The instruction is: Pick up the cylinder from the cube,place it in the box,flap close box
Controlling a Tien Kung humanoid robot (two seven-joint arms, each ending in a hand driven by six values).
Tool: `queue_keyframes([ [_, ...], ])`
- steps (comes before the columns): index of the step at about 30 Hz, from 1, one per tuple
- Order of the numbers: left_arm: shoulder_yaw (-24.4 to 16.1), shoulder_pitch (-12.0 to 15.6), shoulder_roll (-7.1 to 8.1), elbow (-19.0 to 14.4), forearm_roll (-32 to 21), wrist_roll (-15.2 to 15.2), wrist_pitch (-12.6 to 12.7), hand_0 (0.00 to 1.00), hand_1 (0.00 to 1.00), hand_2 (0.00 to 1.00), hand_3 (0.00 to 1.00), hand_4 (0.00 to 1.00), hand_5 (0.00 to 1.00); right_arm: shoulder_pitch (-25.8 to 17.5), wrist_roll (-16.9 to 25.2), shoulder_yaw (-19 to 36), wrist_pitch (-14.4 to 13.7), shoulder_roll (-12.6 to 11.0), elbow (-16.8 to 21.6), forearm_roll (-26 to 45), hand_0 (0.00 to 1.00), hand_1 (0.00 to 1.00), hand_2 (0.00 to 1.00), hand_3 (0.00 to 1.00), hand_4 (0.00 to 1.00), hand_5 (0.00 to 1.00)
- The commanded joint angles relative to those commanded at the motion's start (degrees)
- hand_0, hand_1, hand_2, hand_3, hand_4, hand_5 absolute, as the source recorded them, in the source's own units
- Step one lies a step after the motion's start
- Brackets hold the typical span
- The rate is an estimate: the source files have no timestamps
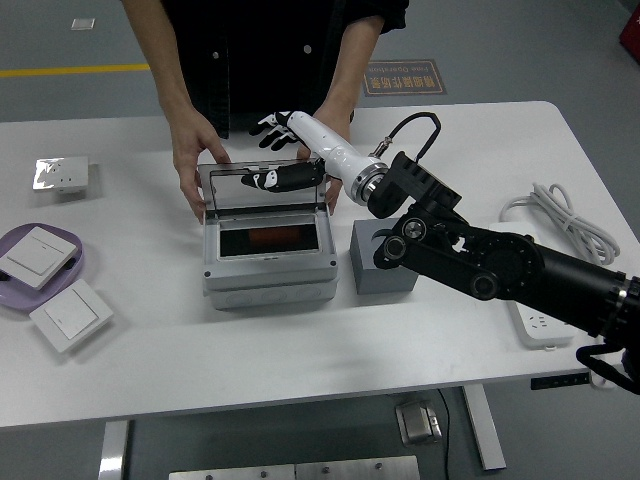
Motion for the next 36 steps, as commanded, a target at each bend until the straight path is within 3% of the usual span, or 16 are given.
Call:
queue_keyframes([
  [3,0.02,-0.03,0.03,0.0,-0.03,-0.01,0.02,0.613,0.629,0.614,0.642,0.731,0.315,0.37,0.52,-1.34,0.5,-0.15,-3.79,1.07,0.794,0.677,0.665,0.74,0.914,0.308],
  [6,-0.01,0.1,-0.1,0.0,-0.01,0.03,0.04,0.613,0.629,0.614,0.642,0.731,0.315,-0.03,0.48,-1.77,0.54,-1.04,-3.96,0.58,0.794,0.677,0.665,0.74,0.914,0.308],
  [16,0.77,0.27,-0.44,0.06,-1.16,-0.47,0.05,0.613,0.629,0.614,0.642,0.73,0.316,-2.53,-2.29,-3.7,0.79,-6.86,9.31,-4.39,0.769,0.67,0.667,0.742,0.902,0.313],
  [25,1.3,0.53,-0.44,0.12,-2.01,-0.82,0.09,0.613,0.629,0.614,0.642,0.73,0.313,-3.73,-5.25,-6.52,2.86,-9.94,21.57,-6.43,0.743,0.659,0.668,0.744,0.902,0.321],
  [36,1.55,0.86,-0.74,0.15,-2.48,-0.99,0.11,0.613,0.629,0.614,0.642,0.73,0.307,-6.57,-4.93,-6.59,3.86,-9.81,21.27,-4.79,0.728,0.667,0.685,0.778,0.869,0.386],
])
